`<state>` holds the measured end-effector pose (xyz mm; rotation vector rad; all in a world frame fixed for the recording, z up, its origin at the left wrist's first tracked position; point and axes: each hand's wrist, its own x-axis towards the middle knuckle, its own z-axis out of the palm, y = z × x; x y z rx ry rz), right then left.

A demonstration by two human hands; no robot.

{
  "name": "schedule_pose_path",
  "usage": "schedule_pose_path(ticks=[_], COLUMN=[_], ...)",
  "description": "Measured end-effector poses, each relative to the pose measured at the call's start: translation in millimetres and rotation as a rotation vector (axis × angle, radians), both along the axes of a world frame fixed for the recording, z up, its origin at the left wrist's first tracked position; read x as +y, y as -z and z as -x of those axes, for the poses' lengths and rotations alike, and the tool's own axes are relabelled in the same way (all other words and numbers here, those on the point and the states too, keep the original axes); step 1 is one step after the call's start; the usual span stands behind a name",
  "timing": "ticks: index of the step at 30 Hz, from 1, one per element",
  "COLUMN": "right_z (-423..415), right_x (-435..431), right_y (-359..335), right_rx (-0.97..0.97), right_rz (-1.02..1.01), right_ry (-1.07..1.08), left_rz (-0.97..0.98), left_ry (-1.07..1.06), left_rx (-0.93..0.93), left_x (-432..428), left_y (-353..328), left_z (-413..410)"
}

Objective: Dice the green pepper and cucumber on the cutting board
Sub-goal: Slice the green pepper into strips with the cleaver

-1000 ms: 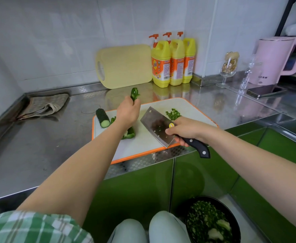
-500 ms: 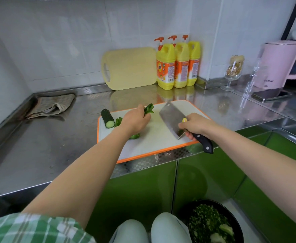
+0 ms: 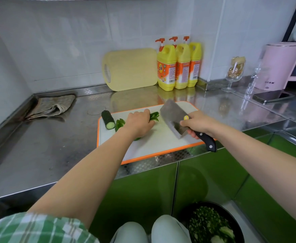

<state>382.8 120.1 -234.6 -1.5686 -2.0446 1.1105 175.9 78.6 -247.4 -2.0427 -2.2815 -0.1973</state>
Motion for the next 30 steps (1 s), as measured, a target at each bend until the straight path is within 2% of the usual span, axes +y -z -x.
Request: schedule_pose_path(ticks=[3, 10, 17, 23, 30], right_z=[3.4, -16.6, -0.8, -25.3, -3.3], right_x=[-4.3, 20.0, 10.1, 21.6, 9.6], right_y=[2.1, -3.6, 0.7, -2.4, -8.5], right_rx=[-0.023, -0.045, -0.007, -0.022, -0.031], right_rz=[0.059, -0.029, 0.039, -0.01, -0.04], right_ry=[-0.033, 0.155, -0.015, 0.14, -0.009], left_rz=[0.018, 0.049, 0.093, 0.127, 0.188], left_ry=[0.009, 0.021, 0.018, 0.028, 0.05], left_rx=[0.027, 0.022, 0.037, 0.044, 0.025], left_x=[2.3, 3.1, 13.3, 17.2, 7.4], left_y=[1.4, 1.9, 4.8, 11.5, 3.8], left_z=[-2.2, -7.7, -19.5, -18.6, -11.9])
